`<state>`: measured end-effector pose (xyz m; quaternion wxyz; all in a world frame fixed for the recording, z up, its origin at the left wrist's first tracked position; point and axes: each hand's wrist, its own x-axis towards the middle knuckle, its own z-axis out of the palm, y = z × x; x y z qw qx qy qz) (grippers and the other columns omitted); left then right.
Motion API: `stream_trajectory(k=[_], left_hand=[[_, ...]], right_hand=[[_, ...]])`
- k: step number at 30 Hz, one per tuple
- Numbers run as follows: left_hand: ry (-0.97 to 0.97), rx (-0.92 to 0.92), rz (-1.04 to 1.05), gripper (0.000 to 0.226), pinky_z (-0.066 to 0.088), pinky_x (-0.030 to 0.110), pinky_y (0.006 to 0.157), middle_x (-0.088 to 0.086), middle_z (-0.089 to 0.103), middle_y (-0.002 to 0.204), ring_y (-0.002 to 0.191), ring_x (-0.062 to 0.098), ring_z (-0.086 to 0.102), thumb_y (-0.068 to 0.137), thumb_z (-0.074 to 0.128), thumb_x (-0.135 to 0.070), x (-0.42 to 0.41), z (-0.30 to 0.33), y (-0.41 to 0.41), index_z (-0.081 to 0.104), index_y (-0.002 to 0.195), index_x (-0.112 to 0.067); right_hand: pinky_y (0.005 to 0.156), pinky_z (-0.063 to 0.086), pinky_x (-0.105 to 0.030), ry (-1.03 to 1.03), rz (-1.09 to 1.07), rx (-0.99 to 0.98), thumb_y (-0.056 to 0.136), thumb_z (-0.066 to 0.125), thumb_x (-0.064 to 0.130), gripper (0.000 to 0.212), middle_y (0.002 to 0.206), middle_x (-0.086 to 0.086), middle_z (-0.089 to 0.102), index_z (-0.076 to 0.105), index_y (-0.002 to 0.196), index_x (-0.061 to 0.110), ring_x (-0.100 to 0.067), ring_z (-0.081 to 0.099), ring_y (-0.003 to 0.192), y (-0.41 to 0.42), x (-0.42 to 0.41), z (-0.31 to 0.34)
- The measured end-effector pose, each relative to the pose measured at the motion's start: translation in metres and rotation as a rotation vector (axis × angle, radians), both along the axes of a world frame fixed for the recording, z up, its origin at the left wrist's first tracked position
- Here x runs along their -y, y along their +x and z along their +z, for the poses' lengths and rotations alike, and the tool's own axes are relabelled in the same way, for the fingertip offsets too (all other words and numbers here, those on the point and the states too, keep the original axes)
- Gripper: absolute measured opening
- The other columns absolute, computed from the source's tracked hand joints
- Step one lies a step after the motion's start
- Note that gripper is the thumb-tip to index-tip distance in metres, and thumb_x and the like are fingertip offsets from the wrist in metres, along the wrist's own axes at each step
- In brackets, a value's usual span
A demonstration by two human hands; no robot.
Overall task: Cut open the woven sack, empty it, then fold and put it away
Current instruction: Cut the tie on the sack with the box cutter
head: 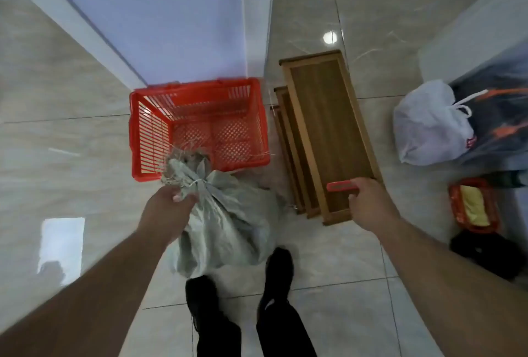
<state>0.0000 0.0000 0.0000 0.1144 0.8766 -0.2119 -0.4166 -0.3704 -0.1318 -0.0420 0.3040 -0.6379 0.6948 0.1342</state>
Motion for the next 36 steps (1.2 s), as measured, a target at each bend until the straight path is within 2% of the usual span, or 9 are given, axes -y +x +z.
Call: stream_trajectory(k=[4,6,9,14,17,22,24,31,36], left_hand=[[0.051,-0.021,0.034,0.088,0.054,0.039,0.094,0.011,0.075,0.117,0.109,0.035,0.07,0.073,0.058,-0.085,0.025,-0.061,-0.002,0.07,0.126,-0.016],[0.103,-0.049,0.069,0.111,0.054,0.047,0.101,0.011,0.073,0.122,0.112,0.037,0.068,0.056,0.053,-0.098,0.031,-0.086,-0.006,0.067,0.13,-0.017],[0.11,-0.132,0.205,0.096,0.058,0.047,0.099,0.009,0.074,0.118,0.106,0.034,0.072,0.058,0.077,-0.08,0.036,-0.113,-0.011,0.069,0.126,-0.014],[0.022,-0.334,0.343,0.045,0.065,0.028,0.065,0.005,0.078,0.095,0.08,0.024,0.077,0.073,0.089,-0.033,0.032,-0.119,-0.02,0.073,0.11,-0.012],[-0.136,-0.457,0.488,0.041,0.066,0.045,0.082,0.012,0.077,0.107,0.09,0.03,0.078,0.08,0.085,-0.012,0.02,-0.099,-0.028,0.065,0.116,-0.014],[-0.251,-0.669,0.554,0.047,0.063,0.05,0.086,0.013,0.079,0.113,0.098,0.032,0.079,0.084,0.083,-0.003,0.0,-0.066,-0.031,0.061,0.124,-0.014],[-0.252,-0.723,0.529,0.046,0.061,0.051,0.092,0.011,0.08,0.113,0.102,0.031,0.078,0.086,0.082,-0.006,-0.008,-0.056,-0.031,0.062,0.126,-0.015],[-0.217,-0.583,0.264,0.042,0.062,0.052,0.092,0.011,0.081,0.101,0.095,0.029,0.079,0.086,0.078,-0.013,-0.028,-0.05,-0.019,0.063,0.124,-0.024],[-0.33,-0.215,0.218,0.032,0.049,0.026,0.058,0.0,0.065,0.072,0.06,0.015,0.057,0.083,0.082,-0.021,-0.031,-0.055,-0.017,0.051,0.092,-0.019]], right_hand=[[0.098,0.055,-0.051,-0.007,0.22,-0.337,0.094,0.064,0.006,0.059,0.149,-0.013,0.043,0.043,0.148,0.016,-0.038,0.058,0.127,-0.005,0.021,-0.053],[0.09,0.057,-0.05,-0.033,0.315,-0.434,0.097,0.06,0.008,0.049,0.139,-0.014,0.05,0.046,0.143,0.015,-0.037,0.06,0.119,-0.008,0.025,-0.068],[0.073,0.055,-0.044,-0.151,0.354,-0.438,0.097,0.06,0.008,0.023,0.114,-0.014,0.055,0.055,0.119,0.012,-0.032,0.062,0.097,-0.019,0.028,-0.086],[0.064,0.042,-0.035,-0.251,0.615,-0.518,0.092,0.068,0.019,0.006,0.09,-0.008,0.063,0.064,0.096,0.017,-0.025,0.054,0.082,-0.028,0.035,-0.071],[0.062,0.038,-0.032,-0.207,0.545,-0.287,0.095,0.07,0.024,0.011,0.081,-0.004,0.06,0.064,0.09,0.015,-0.023,0.053,0.074,-0.016,0.026,-0.051],[0.065,0.059,-0.032,0.404,-0.255,0.516,0.108,0.054,0.025,0.015,0.098,-0.009,0.069,0.056,0.12,0.017,-0.021,0.071,0.083,0.072,-0.026,0.021],[0.058,0.053,-0.034,0.5,-0.43,0.734,0.11,0.05,0.02,0.017,0.087,-0.011,0.071,0.061,0.121,0.014,-0.021,0.067,0.069,0.103,-0.051,0.043],[0.048,0.029,-0.031,0.773,-0.854,1.027,0.11,0.04,0.018,0.032,0.071,-0.009,0.056,0.063,0.128,0.007,-0.019,0.045,0.054,0.16,-0.104,0.063],[0.045,0.031,-0.027,0.794,-0.839,1.07,0.11,0.045,0.016,0.029,0.074,-0.008,0.054,0.059,0.133,0.005,-0.016,0.044,0.055,0.169,-0.113,0.061]])
